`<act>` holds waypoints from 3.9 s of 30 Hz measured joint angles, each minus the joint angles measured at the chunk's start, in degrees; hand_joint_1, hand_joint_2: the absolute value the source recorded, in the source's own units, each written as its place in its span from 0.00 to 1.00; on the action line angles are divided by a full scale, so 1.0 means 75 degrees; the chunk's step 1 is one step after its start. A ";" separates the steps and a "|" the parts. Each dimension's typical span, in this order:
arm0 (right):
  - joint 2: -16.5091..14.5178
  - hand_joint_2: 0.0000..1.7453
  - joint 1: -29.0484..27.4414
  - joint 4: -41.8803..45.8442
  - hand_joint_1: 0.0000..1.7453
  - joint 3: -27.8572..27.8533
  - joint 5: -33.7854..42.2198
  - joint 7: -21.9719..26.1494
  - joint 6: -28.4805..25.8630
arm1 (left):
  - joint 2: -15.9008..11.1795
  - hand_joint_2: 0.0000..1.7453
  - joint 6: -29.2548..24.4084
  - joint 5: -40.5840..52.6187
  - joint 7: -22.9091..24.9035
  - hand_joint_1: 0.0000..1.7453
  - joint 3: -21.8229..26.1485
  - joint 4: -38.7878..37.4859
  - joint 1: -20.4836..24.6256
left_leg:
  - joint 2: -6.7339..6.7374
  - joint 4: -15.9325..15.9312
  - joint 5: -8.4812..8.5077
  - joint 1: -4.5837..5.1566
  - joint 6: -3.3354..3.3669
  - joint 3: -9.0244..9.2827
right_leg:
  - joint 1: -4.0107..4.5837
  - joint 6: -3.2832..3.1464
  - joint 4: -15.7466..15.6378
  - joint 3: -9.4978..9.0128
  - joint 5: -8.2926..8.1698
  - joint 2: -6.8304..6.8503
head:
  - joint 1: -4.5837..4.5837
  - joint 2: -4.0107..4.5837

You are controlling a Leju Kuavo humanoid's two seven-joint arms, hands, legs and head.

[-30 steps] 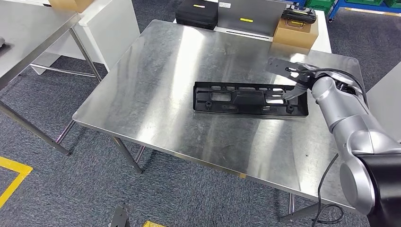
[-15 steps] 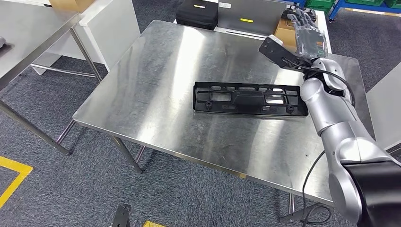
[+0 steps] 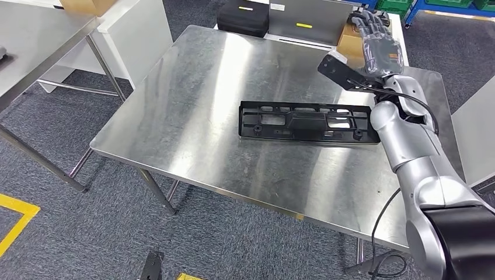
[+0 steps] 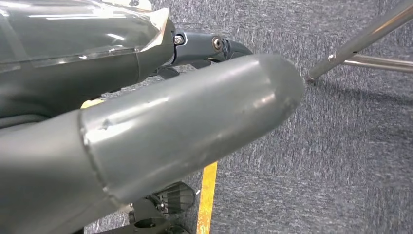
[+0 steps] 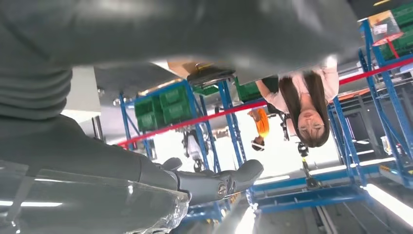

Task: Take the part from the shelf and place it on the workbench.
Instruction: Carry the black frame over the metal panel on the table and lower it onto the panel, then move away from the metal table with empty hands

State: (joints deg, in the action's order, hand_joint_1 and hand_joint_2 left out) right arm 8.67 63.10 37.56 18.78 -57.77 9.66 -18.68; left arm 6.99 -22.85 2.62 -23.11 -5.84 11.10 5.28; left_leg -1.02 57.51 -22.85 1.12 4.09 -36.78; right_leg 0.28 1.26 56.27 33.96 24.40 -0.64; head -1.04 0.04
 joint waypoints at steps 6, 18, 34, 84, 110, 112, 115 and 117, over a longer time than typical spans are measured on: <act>0.0101 0.00 -0.0054 0.0190 0.00 0.0148 -0.0194 -0.0059 -0.0019 | 0.0009 0.00 0.0041 0.0065 0.0109 0.00 -0.0005 0.0000 0.0078 | -0.0023 -0.0231 0.0088 -0.0122 0.0078 0.0173 | 0.0009 0.0022 0.0869 0.0395 0.0443 0.0024 | 0.0024 0.0000; 0.0061 0.00 -0.0056 0.0183 0.00 0.0361 -0.0292 -0.0169 0.0099 | -0.0023 0.00 0.0054 0.0073 0.0195 0.00 -0.0003 -0.0001 0.0085 | -0.0515 0.0029 0.0000 -0.0319 -0.0388 0.0002 | -0.0312 0.0243 0.0197 -0.0007 0.0102 -0.0062 | 0.0015 0.0000; -0.0072 0.00 0.0077 0.0165 0.00 0.0455 -0.0347 -0.0160 0.0182 | -0.0061 0.00 0.0077 0.0044 0.0199 0.00 -0.0001 0.0000 0.0097 | 0.0451 0.0109 -0.0066 -0.0091 -0.0113 -0.0047 | 0.0025 -0.0010 0.0193 -0.0135 0.0291 0.0855 | -0.0010 0.0000; 0.0005 0.00 0.0035 -0.0005 0.00 0.0785 -0.0562 -0.0269 0.0258 | -0.0109 0.00 0.0522 0.0350 0.0771 0.00 -0.0014 -0.0020 0.0085 | -0.0066 0.1155 -0.0537 -0.0168 -0.0402 -0.0668 | -0.0207 -0.0075 0.0151 -0.0071 0.0138 0.0107 | -0.0040 0.0000; 0.0456 0.00 -0.0279 0.0120 0.00 0.0760 -0.0473 -0.0216 0.0251 | -0.0836 0.00 0.0873 0.0213 0.0884 0.00 0.0037 -0.0066 -0.0204 | -0.0895 0.0102 0.0051 -0.0174 -0.0257 -0.0159 | -0.0102 0.0098 0.0221 0.0021 0.0185 -0.0234 | -0.0018 0.0000; 0.0441 0.00 -0.0290 0.0137 0.00 0.0758 -0.0471 -0.0195 0.0248 | -0.0883 0.00 0.0876 0.0205 0.0914 0.00 0.0042 -0.0079 -0.0277 | -0.0666 0.0242 -0.0061 -0.0150 -0.0332 -0.0225 | -0.0149 -0.0041 0.0158 -0.0044 0.0149 -0.0090 | -0.0031 0.0000; 0.0441 0.00 -0.0302 0.0149 0.00 0.0756 -0.0471 -0.0184 0.0248 | -0.0906 0.00 0.0883 0.0192 0.0937 0.00 0.0068 -0.0087 -0.0296 | -0.0041 0.1445 -0.0712 -0.0187 -0.0428 -0.0763 | -0.0130 -0.0213 0.0117 -0.0108 0.0166 0.0142 | -0.0045 0.0000; 0.0425 0.00 -0.0332 0.0146 0.00 0.0759 -0.0474 -0.0183 0.0242 | -0.0894 0.00 0.0889 0.0179 0.0939 0.00 0.0100 -0.0090 -0.0304 | 0.0074 0.2197 -0.0966 -0.0257 -0.0481 -0.1133 | -0.0098 -0.0233 0.0119 -0.0119 0.0185 0.0294 | -0.0041 0.0000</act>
State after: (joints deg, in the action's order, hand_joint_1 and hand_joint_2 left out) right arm 11.85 60.61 38.65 24.47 -61.33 8.29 -16.86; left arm 0.28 -16.19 3.97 -16.06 -5.09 10.43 3.00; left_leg -0.46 73.99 -30.09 -0.81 0.48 -45.27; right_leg -0.45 -0.49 57.17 33.06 25.79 1.56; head -1.35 0.04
